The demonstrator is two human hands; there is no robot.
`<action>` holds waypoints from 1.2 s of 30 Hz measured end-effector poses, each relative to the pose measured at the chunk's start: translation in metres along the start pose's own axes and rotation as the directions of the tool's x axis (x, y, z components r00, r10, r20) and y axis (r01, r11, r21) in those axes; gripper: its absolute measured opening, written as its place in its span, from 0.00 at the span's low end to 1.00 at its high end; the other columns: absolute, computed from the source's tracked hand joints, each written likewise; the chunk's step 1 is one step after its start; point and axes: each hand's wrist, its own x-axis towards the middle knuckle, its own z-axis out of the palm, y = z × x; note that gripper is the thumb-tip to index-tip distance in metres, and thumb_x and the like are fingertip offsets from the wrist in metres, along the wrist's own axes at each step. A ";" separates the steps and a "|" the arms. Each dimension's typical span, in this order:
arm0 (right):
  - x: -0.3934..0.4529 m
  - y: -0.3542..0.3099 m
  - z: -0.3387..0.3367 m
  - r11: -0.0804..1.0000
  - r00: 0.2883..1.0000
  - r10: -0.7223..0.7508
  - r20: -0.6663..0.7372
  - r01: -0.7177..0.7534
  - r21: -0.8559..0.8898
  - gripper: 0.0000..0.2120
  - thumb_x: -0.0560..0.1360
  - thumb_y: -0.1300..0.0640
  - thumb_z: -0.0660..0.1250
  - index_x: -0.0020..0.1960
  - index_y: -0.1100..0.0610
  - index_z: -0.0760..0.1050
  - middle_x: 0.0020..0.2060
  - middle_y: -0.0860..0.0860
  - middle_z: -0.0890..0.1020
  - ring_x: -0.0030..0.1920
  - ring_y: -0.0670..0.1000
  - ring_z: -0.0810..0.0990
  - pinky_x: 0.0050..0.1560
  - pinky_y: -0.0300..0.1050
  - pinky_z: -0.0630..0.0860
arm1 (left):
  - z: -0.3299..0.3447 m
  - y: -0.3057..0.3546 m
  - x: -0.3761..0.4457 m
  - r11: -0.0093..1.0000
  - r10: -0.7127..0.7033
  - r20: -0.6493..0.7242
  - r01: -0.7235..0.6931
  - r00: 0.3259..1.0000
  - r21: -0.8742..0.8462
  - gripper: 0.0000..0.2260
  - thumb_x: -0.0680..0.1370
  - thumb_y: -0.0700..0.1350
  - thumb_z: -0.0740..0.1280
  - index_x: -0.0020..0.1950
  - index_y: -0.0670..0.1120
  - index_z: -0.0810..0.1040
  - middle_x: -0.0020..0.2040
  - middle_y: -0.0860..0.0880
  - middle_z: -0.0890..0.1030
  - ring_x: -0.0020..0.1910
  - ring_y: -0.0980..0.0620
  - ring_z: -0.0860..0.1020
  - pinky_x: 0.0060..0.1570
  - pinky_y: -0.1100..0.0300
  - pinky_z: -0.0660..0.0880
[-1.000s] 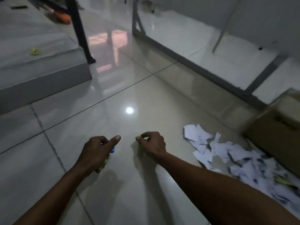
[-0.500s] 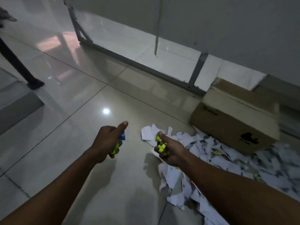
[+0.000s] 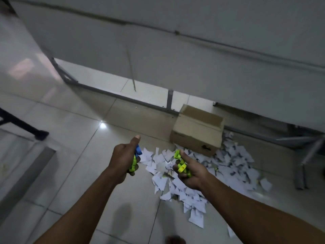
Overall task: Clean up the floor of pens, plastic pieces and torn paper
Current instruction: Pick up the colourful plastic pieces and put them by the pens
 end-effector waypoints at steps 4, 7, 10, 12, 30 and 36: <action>-0.113 -0.056 0.012 0.999 0.999 -0.049 -0.014 0.049 0.017 0.11 0.74 0.49 0.69 0.47 0.57 0.73 0.28 0.50 0.74 0.27 0.48 0.76 0.17 0.33 0.57 | 0.019 0.089 -0.074 0.999 -0.040 0.045 0.040 0.998 -0.007 0.22 0.77 0.60 0.64 0.38 0.40 0.72 0.28 0.41 0.70 0.19 0.50 0.64 0.20 0.64 0.62; -0.189 -0.096 0.019 0.994 0.994 -0.099 -0.036 0.100 0.036 0.11 0.75 0.50 0.68 0.48 0.57 0.74 0.32 0.51 0.74 0.26 0.49 0.77 0.17 0.33 0.58 | 0.035 0.146 -0.126 0.999 -0.030 0.104 0.033 0.994 -0.027 0.22 0.77 0.59 0.64 0.37 0.41 0.71 0.28 0.42 0.69 0.21 0.51 0.64 0.22 0.64 0.61; -0.259 -0.129 0.018 0.981 0.984 -0.176 -0.025 0.178 0.074 0.12 0.74 0.49 0.68 0.48 0.57 0.73 0.35 0.52 0.75 0.26 0.47 0.77 0.16 0.33 0.59 | 0.053 0.194 -0.175 0.999 -0.001 0.167 0.007 0.986 -0.031 0.21 0.78 0.59 0.64 0.38 0.42 0.71 0.28 0.41 0.69 0.21 0.51 0.65 0.21 0.64 0.62; -0.300 -0.143 0.015 0.970 0.977 -0.213 -0.031 0.215 0.113 0.12 0.74 0.49 0.69 0.48 0.56 0.72 0.34 0.52 0.75 0.26 0.47 0.77 0.15 0.33 0.59 | 0.063 0.219 -0.201 1.000 0.015 0.202 -0.011 0.979 -0.018 0.21 0.77 0.60 0.64 0.38 0.42 0.72 0.29 0.42 0.70 0.22 0.50 0.65 0.22 0.65 0.62; -0.543 -0.166 -0.125 0.619 0.794 -0.568 -0.216 0.585 0.523 0.13 0.78 0.47 0.63 0.41 0.55 0.72 0.28 0.49 0.76 0.26 0.46 0.78 0.15 0.31 0.58 | 0.249 0.266 -0.398 0.991 -0.055 0.595 -0.029 0.801 0.131 0.20 0.78 0.60 0.62 0.43 0.42 0.73 0.25 0.45 0.69 0.20 0.51 0.65 0.22 0.67 0.60; -0.608 -0.170 -0.224 0.455 0.706 -0.616 -0.350 0.681 0.574 0.12 0.76 0.47 0.65 0.42 0.56 0.75 0.30 0.49 0.77 0.28 0.45 0.78 0.15 0.32 0.58 | 0.363 0.252 -0.472 0.970 -0.038 0.701 -0.143 0.712 0.199 0.20 0.79 0.60 0.60 0.47 0.41 0.75 0.27 0.46 0.72 0.22 0.51 0.67 0.23 0.64 0.62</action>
